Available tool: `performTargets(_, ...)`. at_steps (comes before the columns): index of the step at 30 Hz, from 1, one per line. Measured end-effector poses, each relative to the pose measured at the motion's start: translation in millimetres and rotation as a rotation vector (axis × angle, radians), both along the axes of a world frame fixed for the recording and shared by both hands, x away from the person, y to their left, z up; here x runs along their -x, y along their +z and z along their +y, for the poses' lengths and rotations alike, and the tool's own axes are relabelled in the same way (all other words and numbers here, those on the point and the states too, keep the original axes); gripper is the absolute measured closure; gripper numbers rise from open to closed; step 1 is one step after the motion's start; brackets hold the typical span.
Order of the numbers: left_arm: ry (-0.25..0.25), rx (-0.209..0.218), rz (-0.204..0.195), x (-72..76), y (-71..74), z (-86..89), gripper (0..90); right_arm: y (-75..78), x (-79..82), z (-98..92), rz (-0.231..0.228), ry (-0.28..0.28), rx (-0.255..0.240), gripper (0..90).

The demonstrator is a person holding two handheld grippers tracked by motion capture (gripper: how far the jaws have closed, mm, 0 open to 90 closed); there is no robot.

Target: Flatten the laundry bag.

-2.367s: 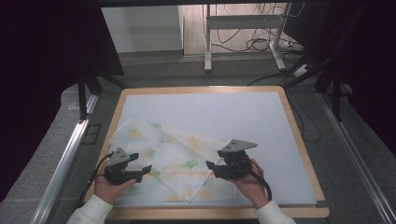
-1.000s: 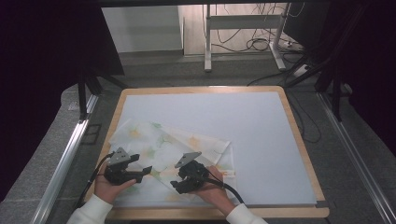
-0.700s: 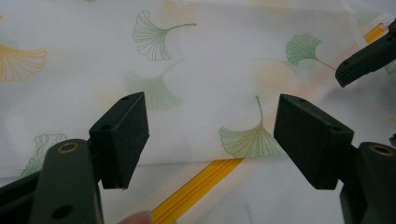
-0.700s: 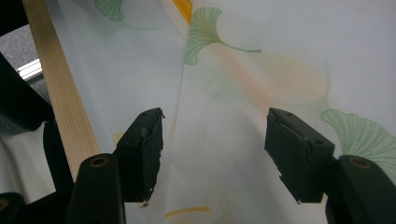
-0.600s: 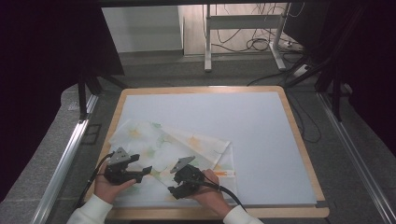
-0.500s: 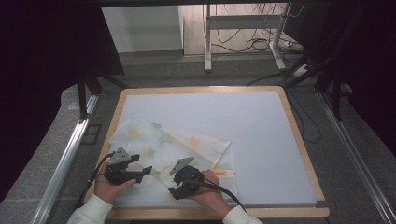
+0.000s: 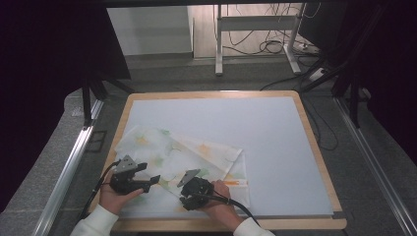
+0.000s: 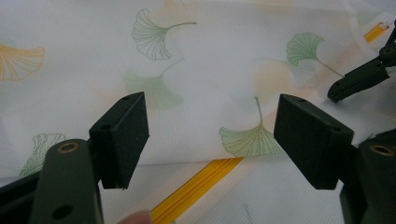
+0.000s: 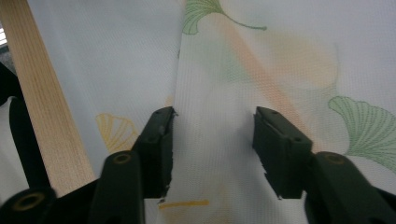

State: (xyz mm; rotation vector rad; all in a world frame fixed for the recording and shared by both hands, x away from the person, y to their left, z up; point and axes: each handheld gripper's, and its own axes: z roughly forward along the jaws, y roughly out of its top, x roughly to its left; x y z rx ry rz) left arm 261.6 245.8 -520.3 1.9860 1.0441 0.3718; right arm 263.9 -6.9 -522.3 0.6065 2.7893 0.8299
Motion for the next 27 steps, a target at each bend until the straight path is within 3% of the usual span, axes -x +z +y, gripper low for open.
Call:
performTargets(5, -0.002, 0.007, 0.001, 0.0, 0.3, 0.2, 26.2, 1.1, -5.0, -4.5, 0.005, -0.018, -0.012, 66.1)
performTargets(15, -0.004, 0.023, -0.005, 0.5, 1.5, 1.0, 26.3, 1.8, -8.2, -7.7, 0.009, -0.024, -0.033, 81.9)
performTargets(27, -0.008, 0.025, -0.003, -0.1, 1.2, 0.7, 27.1, 7.9, -11.9, -14.5, -0.004, -0.034, -0.069, 88.5)
